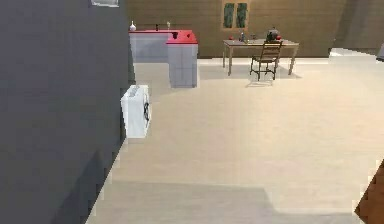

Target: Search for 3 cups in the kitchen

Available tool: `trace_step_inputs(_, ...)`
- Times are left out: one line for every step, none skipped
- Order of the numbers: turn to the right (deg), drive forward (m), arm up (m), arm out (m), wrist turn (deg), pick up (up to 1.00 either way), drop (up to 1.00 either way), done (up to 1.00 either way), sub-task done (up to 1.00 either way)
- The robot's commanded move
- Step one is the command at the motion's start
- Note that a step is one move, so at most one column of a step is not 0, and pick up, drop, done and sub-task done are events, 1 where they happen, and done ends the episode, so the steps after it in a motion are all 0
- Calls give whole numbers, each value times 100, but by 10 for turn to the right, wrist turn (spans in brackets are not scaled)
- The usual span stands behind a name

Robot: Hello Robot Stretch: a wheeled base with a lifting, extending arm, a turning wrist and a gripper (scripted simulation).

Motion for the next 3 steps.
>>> trace_step_inputs(0,100,0,0,0,0,0,0,0)
trace_step_inputs(-30,0,0,0,0,0,0,0,0)
trace_step_inputs(0,100,0,0,0,0,0,0,0)
